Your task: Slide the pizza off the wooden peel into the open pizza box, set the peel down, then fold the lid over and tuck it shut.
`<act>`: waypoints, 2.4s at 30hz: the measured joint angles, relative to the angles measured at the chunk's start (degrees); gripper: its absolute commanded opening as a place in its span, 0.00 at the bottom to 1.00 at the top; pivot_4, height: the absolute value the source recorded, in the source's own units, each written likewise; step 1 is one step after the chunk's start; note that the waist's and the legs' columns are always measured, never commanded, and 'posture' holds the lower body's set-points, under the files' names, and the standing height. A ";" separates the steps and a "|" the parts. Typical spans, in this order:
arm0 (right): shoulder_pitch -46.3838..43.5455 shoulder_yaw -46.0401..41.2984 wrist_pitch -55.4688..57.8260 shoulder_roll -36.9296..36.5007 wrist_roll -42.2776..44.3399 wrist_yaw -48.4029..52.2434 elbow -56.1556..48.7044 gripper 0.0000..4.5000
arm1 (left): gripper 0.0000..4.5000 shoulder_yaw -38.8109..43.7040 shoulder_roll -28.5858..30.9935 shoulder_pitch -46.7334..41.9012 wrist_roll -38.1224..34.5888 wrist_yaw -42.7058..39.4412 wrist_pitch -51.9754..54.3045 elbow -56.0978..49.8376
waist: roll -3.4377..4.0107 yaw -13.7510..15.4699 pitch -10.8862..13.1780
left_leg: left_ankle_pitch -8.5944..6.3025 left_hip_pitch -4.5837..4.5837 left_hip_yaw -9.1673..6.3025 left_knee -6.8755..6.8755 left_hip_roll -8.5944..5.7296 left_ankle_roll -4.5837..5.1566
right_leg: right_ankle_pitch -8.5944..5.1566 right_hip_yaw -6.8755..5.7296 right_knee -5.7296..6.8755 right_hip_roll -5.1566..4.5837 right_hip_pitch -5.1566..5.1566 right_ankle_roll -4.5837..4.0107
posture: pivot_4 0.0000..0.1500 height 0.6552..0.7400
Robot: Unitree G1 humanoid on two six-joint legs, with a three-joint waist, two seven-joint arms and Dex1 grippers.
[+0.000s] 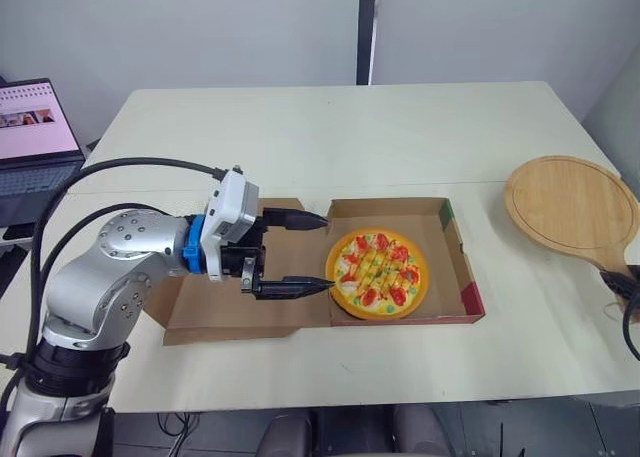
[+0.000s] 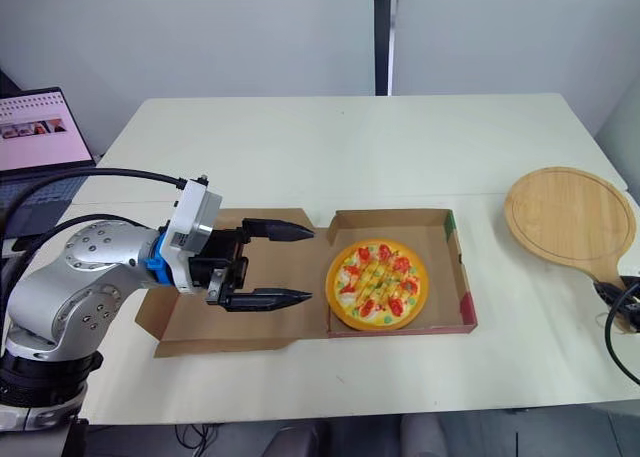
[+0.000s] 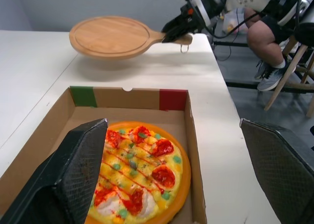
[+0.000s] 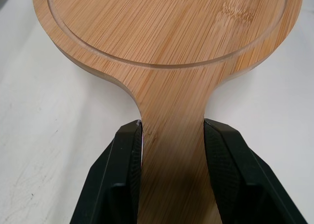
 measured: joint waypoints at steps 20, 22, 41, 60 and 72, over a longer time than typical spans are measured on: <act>3.57 2.75 5.75 1.40 3.32 -5.96 1.82 0.93 | 1.00 -1.06 -2.84 -2.41 -0.69 2.14 1.16 -0.08 | 0.01 0.11 -0.01 | -0.01 -0.05 -0.04 0.19 -0.02 0.01 | 0.00 -0.02 0.04 0.00 0.04 0.01 | 1.00 1.00; 5.80 1.33 5.89 0.88 4.45 -4.72 0.94 0.99 | 1.00 -1.05 -2.83 -2.22 -0.67 2.17 1.16 -0.13 | 0.01 0.19 -0.01 | -0.01 -0.06 -0.05 0.20 -0.03 0.02 | -0.01 -0.01 0.04 0.00 0.04 0.02 | 1.00 1.00; -1.21 3.46 1.51 -13.44 14.16 8.92 -10.21 0.99 | 1.00 4.70 -1.57 3.34 1.50 9.64 0.47 0.74 | -0.13 -0.03 0.06 | -0.02 -0.05 -0.07 0.25 0.03 0.03 | -0.03 -0.05 0.03 0.04 0.06 0.05 | 1.00 1.00; -39.65 42.26 -9.07 -12.14 13.16 23.23 -0.14 0.99 | 1.00 31.12 -9.22 38.26 -7.67 30.28 3.20 -14.99 | -0.30 0.29 0.13 | -0.03 -0.08 -0.16 0.25 0.04 0.01 | -0.02 -0.18 0.00 -0.02 0.01 0.02 | 1.00 1.00; -45.74 49.95 -8.05 -7.05 11.42 24.47 -1.02 0.99 | 1.00 39.60 -18.73 56.87 -31.64 43.39 7.09 -12.96 | -0.32 0.17 0.12 | -0.04 -0.08 -0.16 0.24 0.07 0.01 | -0.07 -0.21 -0.01 -0.03 0.00 -0.04 | 1.00 1.00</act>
